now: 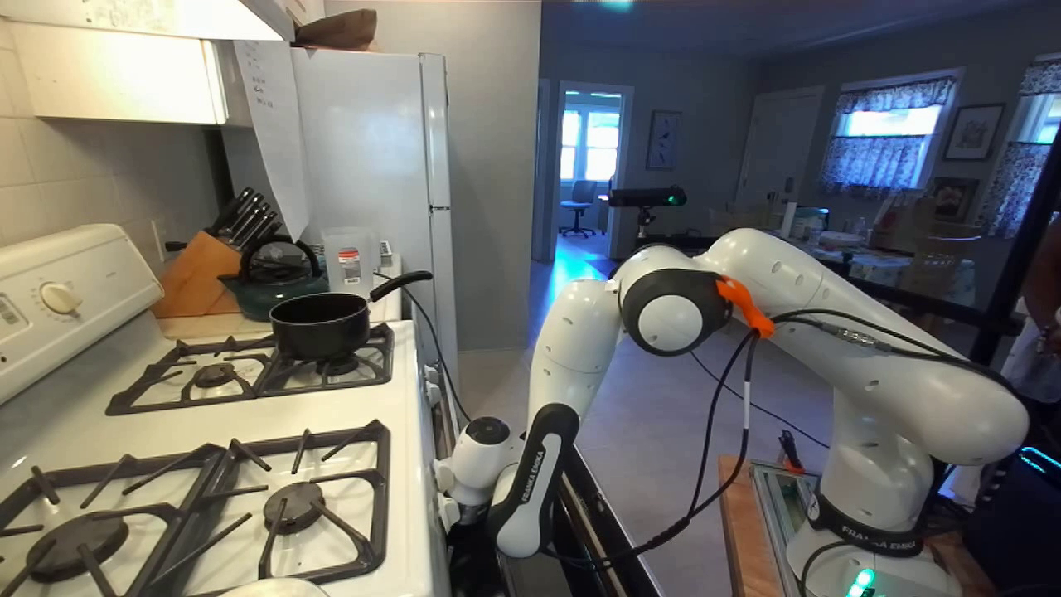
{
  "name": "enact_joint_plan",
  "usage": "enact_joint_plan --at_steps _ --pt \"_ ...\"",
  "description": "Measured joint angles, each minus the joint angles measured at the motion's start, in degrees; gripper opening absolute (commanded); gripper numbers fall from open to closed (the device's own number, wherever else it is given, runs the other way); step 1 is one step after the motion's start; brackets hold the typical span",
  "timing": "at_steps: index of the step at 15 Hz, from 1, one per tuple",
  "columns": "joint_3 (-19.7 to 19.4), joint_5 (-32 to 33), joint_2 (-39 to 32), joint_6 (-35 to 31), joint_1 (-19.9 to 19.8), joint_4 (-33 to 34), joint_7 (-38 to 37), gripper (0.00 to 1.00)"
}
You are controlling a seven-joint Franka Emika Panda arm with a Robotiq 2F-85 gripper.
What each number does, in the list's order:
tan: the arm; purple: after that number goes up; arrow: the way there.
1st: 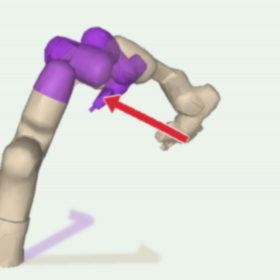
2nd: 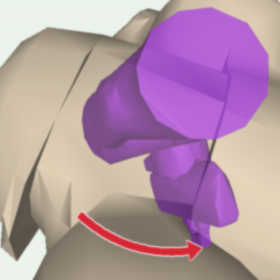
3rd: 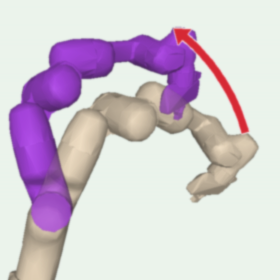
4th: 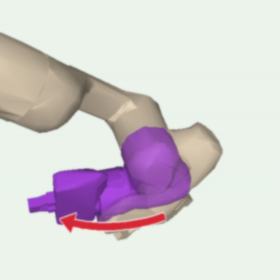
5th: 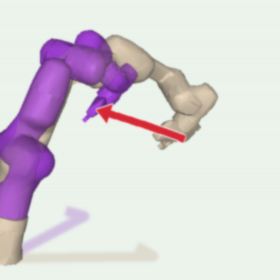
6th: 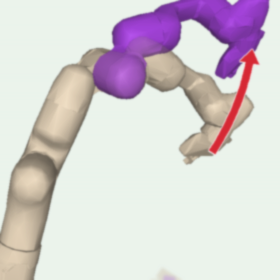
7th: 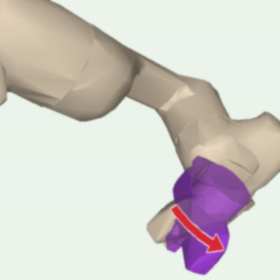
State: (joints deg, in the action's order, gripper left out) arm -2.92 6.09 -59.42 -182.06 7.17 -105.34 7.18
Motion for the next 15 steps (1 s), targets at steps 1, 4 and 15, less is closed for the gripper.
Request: enact_joint_plan --at_steps 1,4,15 --pt "0.05 -0.01 -0.07 -0.36 0.0 0.02 -0.08 0.0" --pt "0.08 -0.06 -0.75 -2.22 -0.02 0.82 -0.52 0.0" --pt "0.43 -0.08 -1.5 -3.36 -0.28 1.59 -0.97 0.0"
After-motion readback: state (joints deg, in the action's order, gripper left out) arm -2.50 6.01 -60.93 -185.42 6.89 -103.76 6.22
